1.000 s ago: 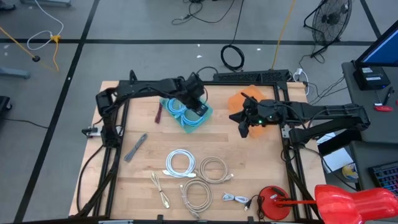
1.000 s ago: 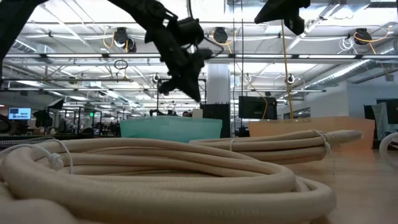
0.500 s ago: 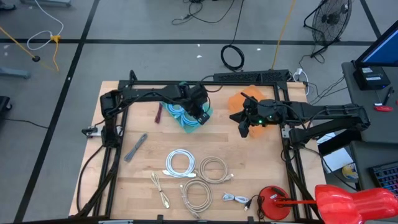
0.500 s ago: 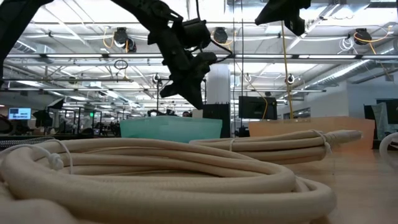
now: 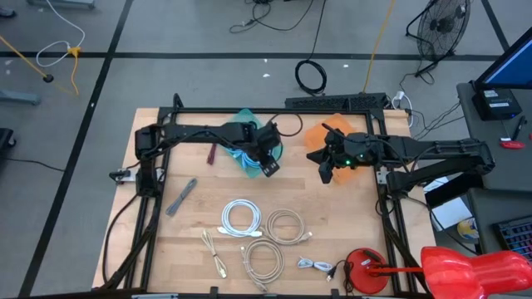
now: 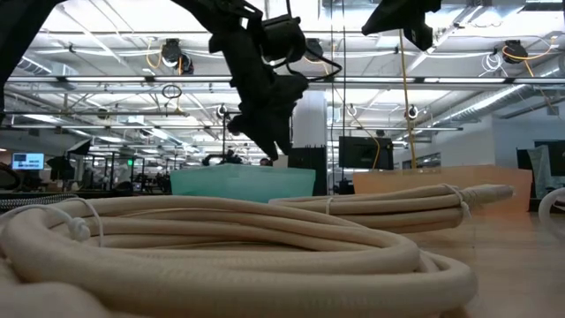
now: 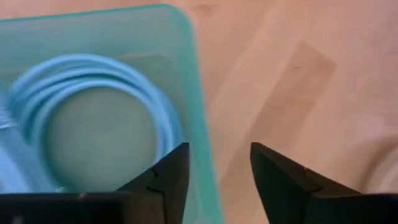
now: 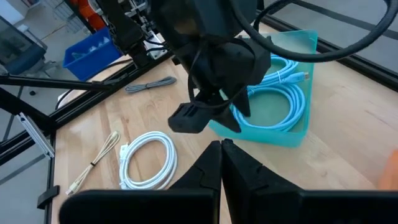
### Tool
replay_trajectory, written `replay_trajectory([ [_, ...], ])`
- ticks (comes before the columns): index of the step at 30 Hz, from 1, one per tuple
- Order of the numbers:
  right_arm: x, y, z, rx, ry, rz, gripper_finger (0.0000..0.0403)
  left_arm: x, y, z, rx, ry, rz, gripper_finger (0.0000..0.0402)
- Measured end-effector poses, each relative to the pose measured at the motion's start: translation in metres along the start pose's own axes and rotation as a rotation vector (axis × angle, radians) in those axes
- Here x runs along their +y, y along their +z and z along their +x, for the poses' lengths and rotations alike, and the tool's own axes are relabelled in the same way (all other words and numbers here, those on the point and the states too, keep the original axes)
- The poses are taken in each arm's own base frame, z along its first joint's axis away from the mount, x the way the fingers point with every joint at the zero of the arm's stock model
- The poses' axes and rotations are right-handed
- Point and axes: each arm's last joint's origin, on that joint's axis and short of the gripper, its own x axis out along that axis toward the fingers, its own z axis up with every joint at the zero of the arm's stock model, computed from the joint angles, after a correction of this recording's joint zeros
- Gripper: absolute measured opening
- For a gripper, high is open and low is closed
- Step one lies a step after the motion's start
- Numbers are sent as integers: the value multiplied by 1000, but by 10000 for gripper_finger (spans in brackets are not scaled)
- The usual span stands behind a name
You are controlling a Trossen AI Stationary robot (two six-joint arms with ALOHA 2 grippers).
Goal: Pick & Place USB Port
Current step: Adjust the green bin
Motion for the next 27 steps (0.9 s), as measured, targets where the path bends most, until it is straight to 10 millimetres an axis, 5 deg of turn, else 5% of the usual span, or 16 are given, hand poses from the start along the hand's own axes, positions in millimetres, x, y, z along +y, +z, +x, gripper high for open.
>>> replay_trajectory([
  [17, 0, 1, 0, -5, 3, 4, 0, 4, -11, 40, 142, 0, -24, 181],
  [20, 0, 1, 0, -5, 3, 3, 0, 4, -16, 50, 191, 11, -2, 134],
  [24, 0, 0, 0, -2, 1, 1, 0, 4, -19, 52, 222, -6, 53, 23],
  [27, 0, 0, 0, 3, -2, -2, 0, 4, -20, 52, 229, -21, 128, 11],
])
